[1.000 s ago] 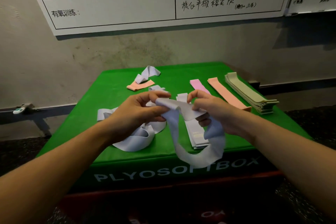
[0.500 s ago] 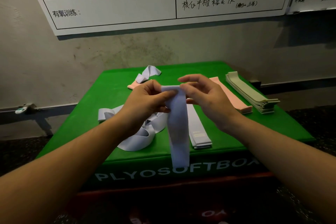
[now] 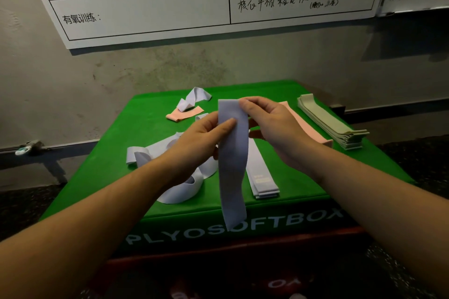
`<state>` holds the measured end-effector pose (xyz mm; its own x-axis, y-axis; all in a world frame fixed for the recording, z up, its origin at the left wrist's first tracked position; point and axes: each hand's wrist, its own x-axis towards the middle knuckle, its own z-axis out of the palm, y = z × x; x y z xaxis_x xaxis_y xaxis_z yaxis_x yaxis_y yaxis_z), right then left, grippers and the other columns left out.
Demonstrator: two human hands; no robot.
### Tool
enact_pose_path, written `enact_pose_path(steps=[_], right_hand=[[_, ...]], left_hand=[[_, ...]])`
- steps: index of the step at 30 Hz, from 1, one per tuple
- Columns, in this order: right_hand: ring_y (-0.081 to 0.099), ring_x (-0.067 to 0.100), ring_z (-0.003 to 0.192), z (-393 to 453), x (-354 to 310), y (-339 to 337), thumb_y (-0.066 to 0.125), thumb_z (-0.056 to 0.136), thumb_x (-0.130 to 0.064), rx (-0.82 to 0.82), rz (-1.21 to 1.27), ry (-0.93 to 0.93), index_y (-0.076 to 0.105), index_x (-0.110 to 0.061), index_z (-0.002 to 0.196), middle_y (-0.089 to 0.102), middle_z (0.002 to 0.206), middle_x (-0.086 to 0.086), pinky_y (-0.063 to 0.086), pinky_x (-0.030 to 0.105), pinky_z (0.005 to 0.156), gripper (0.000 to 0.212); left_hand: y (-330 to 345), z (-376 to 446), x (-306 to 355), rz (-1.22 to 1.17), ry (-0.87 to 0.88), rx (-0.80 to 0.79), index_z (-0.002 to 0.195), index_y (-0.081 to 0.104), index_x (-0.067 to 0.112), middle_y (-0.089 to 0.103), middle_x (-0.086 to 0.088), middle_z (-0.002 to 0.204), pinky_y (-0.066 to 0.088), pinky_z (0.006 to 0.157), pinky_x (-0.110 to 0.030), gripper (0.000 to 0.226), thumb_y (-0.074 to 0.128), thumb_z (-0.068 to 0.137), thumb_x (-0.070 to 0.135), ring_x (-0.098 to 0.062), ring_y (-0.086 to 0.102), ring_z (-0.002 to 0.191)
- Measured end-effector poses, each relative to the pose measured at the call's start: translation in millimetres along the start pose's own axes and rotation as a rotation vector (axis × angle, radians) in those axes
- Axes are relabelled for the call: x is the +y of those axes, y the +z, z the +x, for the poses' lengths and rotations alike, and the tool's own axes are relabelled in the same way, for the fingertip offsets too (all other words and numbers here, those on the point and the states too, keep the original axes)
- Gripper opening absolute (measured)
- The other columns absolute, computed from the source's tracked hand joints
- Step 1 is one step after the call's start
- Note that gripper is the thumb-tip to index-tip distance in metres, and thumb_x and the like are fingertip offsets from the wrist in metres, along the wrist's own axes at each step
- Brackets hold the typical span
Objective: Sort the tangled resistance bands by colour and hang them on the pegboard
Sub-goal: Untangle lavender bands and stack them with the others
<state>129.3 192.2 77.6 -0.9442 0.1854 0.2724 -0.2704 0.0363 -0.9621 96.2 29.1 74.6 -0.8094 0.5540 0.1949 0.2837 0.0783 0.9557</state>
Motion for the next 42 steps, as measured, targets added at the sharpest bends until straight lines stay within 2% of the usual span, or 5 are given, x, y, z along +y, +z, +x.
enact_pose_path(steps=[4, 13, 24, 30, 42], right_hand=[[0.063, 0.021, 0.082, -5.2, 17.0, -6.7, 0.056, 0.097, -0.042, -0.051, 0.122, 0.136, 0.058, -0.013, 0.116, 0.066, 0.096, 0.005, 0.049, 0.039, 0.075, 0.034], [0.068, 0.014, 0.099, -21.5, 68.4, -27.9, 0.071, 0.090, -0.020, -0.307, -0.204, 0.211, 0.063, -0.016, 0.113, 0.074, 0.106, 0.008, 0.050, 0.038, 0.097, 0.025], [0.064, 0.013, 0.067, -12.5, 99.6, -44.3, 0.059, 0.096, -0.006, -0.157, -0.102, 0.258, 0.054, -0.021, 0.103, 0.069, 0.080, 0.008, 0.052, 0.027, 0.062, 0.018], [0.058, 0.017, 0.062, -13.3, 118.4, -62.5, 0.066, 0.092, -0.015, -0.050, -0.316, 0.294, 0.039, -0.034, 0.133, 0.063, 0.073, 0.014, 0.047, 0.033, 0.060, 0.053], [0.050, 0.003, 0.063, -20.3, 140.6, -78.1, 0.062, 0.093, -0.041, -0.264, -0.911, 0.131, 0.067, -0.035, 0.105, 0.049, 0.063, -0.015, 0.038, 0.024, 0.059, 0.014]], left_hand=[[5.0, 13.9, -4.3, -0.114, -0.037, 0.070, 0.123, 0.060, 0.026, 0.071, -0.005, 0.117, 0.051, 0.097, -0.051, 0.023, 0.050, 0.103, 0.027, -0.027, 0.066, 0.111], [8.8, 60.3, 4.7, -0.364, -0.139, 0.220, 0.121, 0.050, 0.013, 0.076, 0.001, 0.078, 0.055, 0.064, -0.025, 0.020, 0.040, 0.107, 0.024, -0.008, 0.068, 0.067], [9.7, 147.4, -4.0, -0.515, -0.268, 0.383, 0.115, 0.065, 0.006, 0.070, -0.005, 0.089, 0.054, 0.056, -0.023, 0.029, 0.041, 0.103, 0.016, -0.013, 0.064, 0.062], [23.2, 183.6, -44.1, -0.296, -0.361, 0.438, 0.097, 0.054, 0.014, 0.057, -0.007, 0.080, 0.047, 0.057, -0.026, 0.016, 0.039, 0.096, 0.007, -0.020, 0.058, 0.075], [28.5, 208.7, -146.6, 0.322, -0.312, 0.201, 0.119, 0.054, 0.012, 0.061, -0.008, 0.104, 0.040, 0.055, -0.018, 0.025, 0.062, 0.095, 0.013, -0.016, 0.056, 0.083]])
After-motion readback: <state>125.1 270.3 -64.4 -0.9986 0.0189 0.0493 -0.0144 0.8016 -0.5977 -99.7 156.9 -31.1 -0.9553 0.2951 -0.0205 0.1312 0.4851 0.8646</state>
